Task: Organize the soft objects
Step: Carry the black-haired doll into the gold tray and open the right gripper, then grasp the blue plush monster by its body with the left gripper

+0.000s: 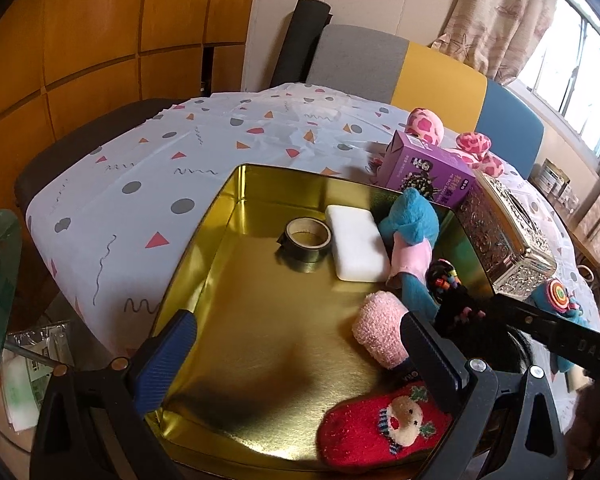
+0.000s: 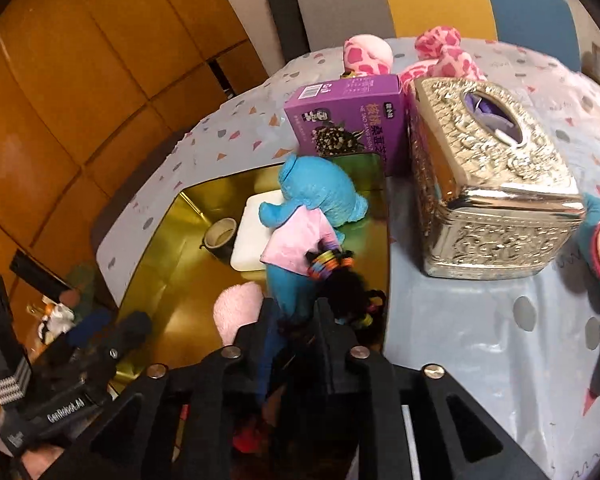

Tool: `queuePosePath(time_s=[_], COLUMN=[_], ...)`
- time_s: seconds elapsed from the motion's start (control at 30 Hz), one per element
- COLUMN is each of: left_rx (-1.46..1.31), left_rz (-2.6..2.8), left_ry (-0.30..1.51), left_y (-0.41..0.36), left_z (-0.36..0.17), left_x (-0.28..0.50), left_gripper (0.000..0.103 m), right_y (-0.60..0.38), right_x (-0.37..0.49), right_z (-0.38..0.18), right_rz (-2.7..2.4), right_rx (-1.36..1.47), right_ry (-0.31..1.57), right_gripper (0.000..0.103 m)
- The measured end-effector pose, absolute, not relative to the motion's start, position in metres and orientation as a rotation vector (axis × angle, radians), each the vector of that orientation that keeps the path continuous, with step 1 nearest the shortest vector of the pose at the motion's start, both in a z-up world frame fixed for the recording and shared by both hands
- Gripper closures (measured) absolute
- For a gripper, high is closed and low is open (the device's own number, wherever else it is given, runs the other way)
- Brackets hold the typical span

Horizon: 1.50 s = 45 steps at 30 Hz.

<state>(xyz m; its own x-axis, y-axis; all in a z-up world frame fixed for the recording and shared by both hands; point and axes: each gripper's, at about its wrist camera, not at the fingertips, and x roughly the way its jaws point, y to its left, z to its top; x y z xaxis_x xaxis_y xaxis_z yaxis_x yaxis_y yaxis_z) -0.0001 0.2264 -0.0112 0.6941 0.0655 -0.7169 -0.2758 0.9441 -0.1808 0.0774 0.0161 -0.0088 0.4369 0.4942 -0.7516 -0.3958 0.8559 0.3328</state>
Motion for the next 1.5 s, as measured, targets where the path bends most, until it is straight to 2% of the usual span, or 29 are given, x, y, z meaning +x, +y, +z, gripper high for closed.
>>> queuePosePath(time_s=[0.17, 0.57, 1.17, 1.37, 1.5], left_rx=[-0.276, -0.217, -0.122, -0.086, -0.07], left_rz=[0.185, 0.132, 0.044, -0.002, -0.061], left_ry=[0.784, 0.76, 0.768, 0.759, 0.755], left_y=[0.22, 0.197, 0.154, 0.133, 0.113], left_z=[-0.01, 0.005, 0.014, 0.021, 0.026], left_x=[-0.001, -0.005, 0.0, 0.004, 0.009], left_gripper=[0.001, 0.001, 0.001, 0.001, 0.001], right_y=[-0.001, -0.072, -0.244, -0.296, -0.33], right_x=[0.07, 0.056, 0.066, 0.066, 0.06], right_z=[-0.003, 0.013, 0.023, 0.02, 0.015], right_rz=[0.543, 0.368, -0.057, -0.198, -0.273], right_rx=[0.121, 0.067, 0.188, 0.284, 0.45], right_ry=[0.94, 0.859, 0.799, 0.761, 0.733], right_gripper=[0.081, 0.071, 0.069, 0.067, 0.064])
